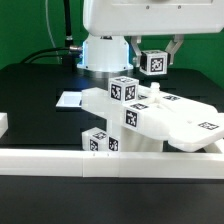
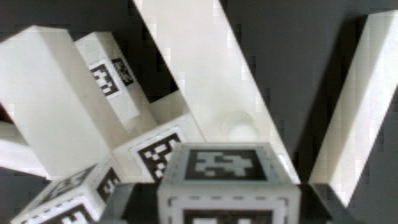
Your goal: Assemble chair
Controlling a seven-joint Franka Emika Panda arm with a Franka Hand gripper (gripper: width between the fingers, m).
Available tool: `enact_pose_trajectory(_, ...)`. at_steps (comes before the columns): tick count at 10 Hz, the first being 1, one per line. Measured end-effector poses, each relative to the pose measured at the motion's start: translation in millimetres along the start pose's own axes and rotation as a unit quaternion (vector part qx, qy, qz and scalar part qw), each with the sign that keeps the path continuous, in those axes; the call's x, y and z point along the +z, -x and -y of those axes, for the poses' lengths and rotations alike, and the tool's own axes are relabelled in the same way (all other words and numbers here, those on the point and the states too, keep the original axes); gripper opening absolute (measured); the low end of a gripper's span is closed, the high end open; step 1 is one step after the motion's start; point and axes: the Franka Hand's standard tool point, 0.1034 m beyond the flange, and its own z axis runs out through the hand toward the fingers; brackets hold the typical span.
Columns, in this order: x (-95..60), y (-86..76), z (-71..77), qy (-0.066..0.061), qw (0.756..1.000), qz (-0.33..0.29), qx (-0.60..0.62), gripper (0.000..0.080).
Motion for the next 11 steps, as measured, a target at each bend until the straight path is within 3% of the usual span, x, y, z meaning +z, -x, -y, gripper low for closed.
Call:
enact_pose_trajectory(5,16.2,4.4,2.5,0.003,1.0,0.002,0.01,0.0282)
enact_pose_trajectory(11,19.5,6.6,4.3,0.003,1.0,0.002,0.02,0.0282)
